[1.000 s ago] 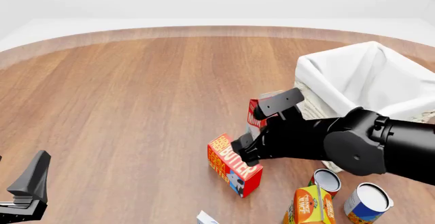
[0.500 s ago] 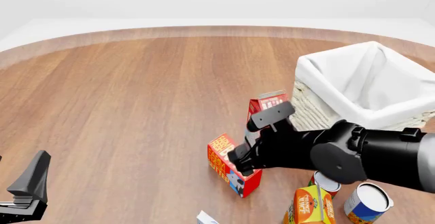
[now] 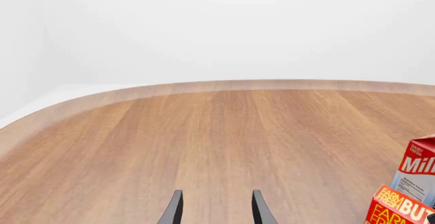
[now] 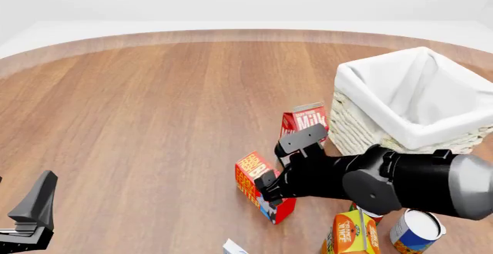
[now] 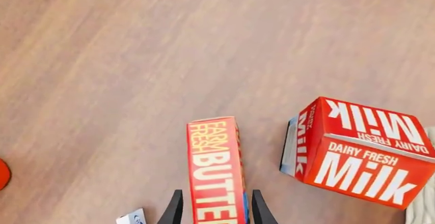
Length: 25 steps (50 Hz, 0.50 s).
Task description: Pick up the cream cheese box and the butter, and put them in the basket.
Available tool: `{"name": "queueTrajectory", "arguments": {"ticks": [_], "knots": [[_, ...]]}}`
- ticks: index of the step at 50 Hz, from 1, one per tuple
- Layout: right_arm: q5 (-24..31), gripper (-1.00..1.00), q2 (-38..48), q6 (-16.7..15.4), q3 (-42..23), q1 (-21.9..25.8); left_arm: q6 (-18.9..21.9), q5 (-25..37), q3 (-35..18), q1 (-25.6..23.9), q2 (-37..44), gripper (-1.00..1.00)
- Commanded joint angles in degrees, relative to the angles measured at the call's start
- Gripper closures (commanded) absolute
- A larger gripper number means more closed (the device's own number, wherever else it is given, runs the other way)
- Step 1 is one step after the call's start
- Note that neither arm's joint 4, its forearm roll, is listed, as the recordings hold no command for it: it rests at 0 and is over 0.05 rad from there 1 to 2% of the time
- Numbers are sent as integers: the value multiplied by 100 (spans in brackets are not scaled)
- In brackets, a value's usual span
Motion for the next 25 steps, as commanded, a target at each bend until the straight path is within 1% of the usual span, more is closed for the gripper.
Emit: {"name": "queueTrajectory", "arguments": {"ticks": [1, 6, 25], "knots": [[-155, -100, 129, 59, 38, 40, 0, 0, 0, 0, 0, -100], [-321, -100, 278, 98, 119, 112, 0, 0, 0, 0, 0, -100], [-410, -100, 497, 123, 142, 139, 0, 0, 0, 0, 0, -100]]}}
